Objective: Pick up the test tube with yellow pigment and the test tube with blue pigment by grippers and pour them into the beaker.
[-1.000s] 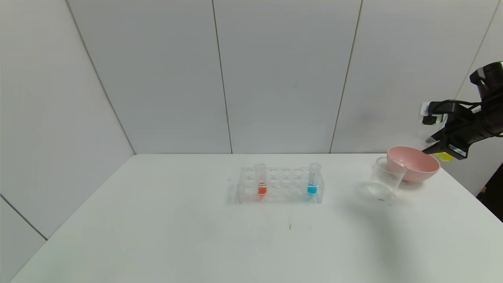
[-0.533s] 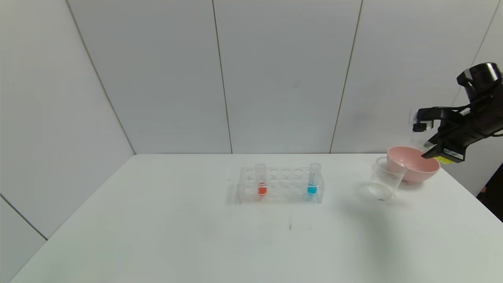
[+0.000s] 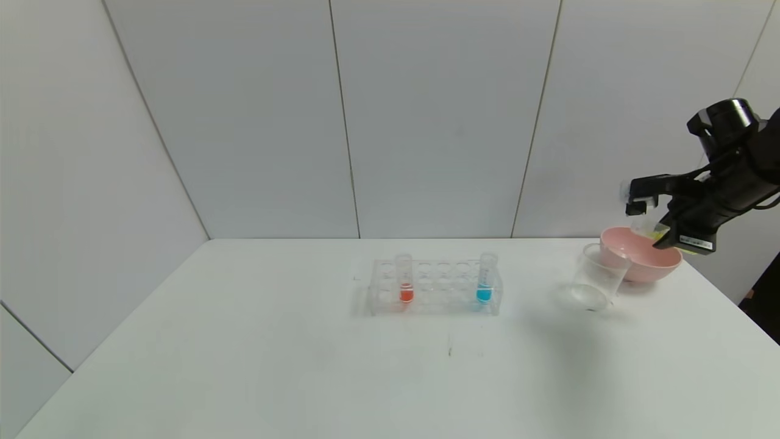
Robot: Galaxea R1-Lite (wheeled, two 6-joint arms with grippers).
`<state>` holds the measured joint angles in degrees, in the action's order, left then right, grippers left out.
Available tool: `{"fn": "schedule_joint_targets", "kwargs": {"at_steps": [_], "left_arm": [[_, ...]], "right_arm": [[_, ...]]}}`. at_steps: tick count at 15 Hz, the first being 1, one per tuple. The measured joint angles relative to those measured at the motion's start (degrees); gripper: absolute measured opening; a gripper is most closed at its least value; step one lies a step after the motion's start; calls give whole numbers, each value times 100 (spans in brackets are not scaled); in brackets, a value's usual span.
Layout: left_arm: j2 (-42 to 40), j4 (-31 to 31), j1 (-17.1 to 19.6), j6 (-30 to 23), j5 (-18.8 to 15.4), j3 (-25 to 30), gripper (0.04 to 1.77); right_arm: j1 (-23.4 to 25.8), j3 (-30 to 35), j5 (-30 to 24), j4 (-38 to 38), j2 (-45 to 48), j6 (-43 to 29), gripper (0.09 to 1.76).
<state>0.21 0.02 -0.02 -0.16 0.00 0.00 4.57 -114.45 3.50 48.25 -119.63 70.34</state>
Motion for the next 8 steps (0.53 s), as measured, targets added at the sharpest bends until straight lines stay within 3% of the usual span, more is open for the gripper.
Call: {"fn": "schedule_joint_targets", "kwargs": {"at_steps": [8], "left_arm": [[0,-2,0,0,0,0,176]], "right_arm": [[-140,-9,753,-84,-13,306,51]]}}
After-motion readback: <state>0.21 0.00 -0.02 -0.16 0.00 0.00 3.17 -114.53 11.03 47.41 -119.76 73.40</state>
